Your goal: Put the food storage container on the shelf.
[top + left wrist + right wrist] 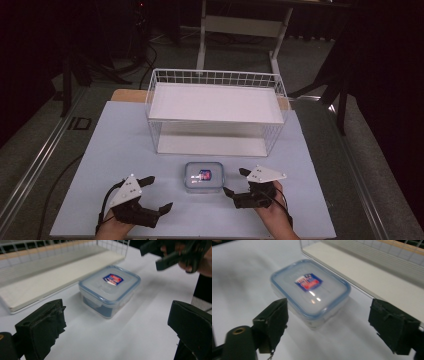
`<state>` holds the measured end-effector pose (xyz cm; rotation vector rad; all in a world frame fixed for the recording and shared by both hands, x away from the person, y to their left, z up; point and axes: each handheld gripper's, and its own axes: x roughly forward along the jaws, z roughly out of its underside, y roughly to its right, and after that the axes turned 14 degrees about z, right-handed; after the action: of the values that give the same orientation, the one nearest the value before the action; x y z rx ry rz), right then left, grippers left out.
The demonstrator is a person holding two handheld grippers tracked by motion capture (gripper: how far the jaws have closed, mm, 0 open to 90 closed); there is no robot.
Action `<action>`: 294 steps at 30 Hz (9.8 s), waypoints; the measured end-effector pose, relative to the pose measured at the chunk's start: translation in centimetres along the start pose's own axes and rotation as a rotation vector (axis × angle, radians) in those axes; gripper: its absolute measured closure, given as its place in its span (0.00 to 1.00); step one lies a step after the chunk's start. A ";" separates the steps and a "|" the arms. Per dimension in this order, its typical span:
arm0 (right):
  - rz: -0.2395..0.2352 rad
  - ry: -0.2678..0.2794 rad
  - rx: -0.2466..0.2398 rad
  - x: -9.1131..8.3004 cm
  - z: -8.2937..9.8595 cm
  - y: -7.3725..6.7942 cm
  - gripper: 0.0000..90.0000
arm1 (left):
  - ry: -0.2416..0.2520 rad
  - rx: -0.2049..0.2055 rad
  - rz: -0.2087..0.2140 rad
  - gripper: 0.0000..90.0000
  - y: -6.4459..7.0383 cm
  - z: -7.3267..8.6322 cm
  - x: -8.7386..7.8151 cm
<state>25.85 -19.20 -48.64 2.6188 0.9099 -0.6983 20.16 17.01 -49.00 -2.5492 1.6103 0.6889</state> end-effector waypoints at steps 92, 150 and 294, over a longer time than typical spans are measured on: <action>-0.091 -0.231 0.593 5.2 -4.1 4.7 0.49 | 0.017 -0.526 0.058 0.52 -7.6 -6.5 10.2; 0.054 -0.088 0.518 11.2 -3.3 7.3 0.42 | 0.071 -0.435 -0.059 0.49 -13.0 -5.8 13.8; 0.090 0.020 0.219 -2.8 3.1 6.6 0.17 | 0.021 0.004 0.051 0.01 -2.7 -2.8 6.2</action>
<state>27.06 -26.92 -49.06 2.8422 0.7538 -0.7897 25.70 12.21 -49.43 -2.5299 1.6868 0.6642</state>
